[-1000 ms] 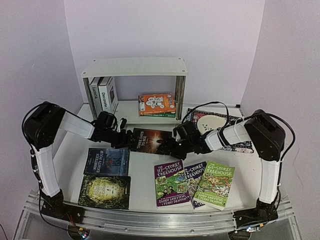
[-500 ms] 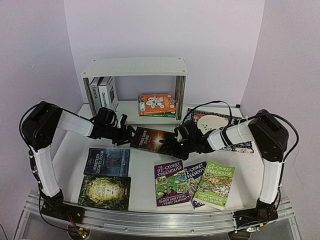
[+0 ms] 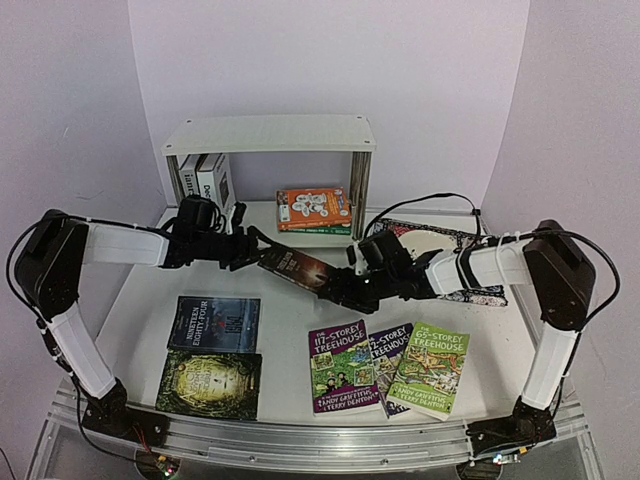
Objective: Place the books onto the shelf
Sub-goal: Move the book to the center of the board.
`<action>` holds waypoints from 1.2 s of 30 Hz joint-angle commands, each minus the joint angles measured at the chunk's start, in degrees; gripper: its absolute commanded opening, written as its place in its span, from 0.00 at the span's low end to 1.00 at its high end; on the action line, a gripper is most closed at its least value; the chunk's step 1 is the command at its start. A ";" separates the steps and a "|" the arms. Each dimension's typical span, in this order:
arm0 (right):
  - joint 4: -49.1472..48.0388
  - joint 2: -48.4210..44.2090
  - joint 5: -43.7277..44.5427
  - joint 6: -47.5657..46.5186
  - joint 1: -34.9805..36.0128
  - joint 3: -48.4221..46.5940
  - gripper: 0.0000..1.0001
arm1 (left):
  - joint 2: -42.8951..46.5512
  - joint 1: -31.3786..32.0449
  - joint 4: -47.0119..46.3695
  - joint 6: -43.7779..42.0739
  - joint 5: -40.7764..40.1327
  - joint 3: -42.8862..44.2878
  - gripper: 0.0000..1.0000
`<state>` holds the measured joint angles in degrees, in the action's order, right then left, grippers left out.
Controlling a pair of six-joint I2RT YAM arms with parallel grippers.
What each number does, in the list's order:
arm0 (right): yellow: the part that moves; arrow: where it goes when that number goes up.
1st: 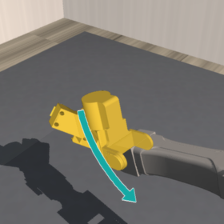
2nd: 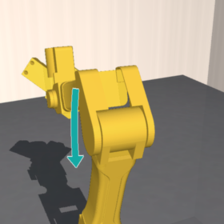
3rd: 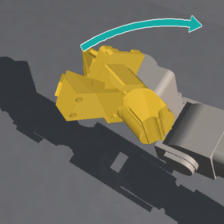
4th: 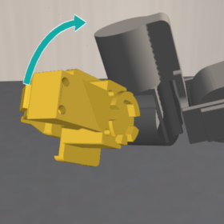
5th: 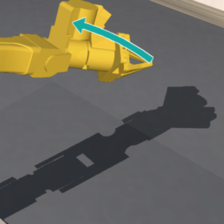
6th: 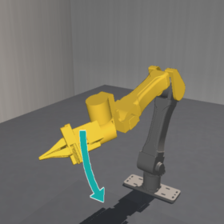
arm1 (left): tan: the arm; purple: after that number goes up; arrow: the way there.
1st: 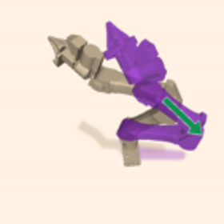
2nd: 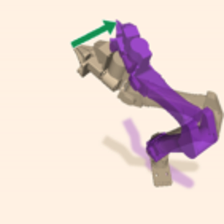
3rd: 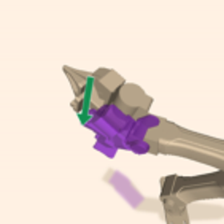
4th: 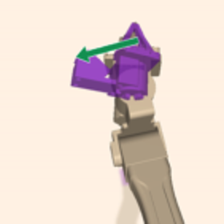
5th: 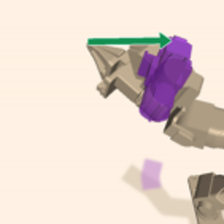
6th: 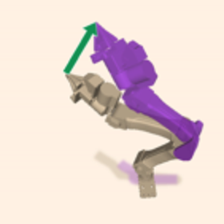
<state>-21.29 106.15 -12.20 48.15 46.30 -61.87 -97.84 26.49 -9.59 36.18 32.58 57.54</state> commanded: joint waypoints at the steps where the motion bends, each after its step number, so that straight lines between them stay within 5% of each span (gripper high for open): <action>1: -3.32 -2.97 -2.63 -1.78 4.41 -4.35 0.70 | 6.01 2.61 -1.48 1.69 4.94 -3.97 0.74; 13: -2.49 -3.51 -0.72 -0.90 12.49 -2.43 0.71 | 24.37 2.69 2.59 4.42 -0.86 -20.40 0.75; 20: 14.13 -4.21 10.37 -14.20 15.11 -6.71 0.71 | 29.54 2.69 3.14 6.40 -3.17 -26.32 0.75; 30: 19.59 -6.40 25.03 -24.59 21.76 -3.28 0.75 | 34.10 2.70 5.14 5.80 -8.26 -32.36 0.75; 36: 19.06 -6.47 30.87 -44.05 25.72 -5.32 0.74 | 34.20 2.71 6.68 4.21 -8.89 -31.71 0.75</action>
<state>-4.26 101.93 11.49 20.17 69.79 -64.99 -64.75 29.09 -3.62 41.92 25.21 25.23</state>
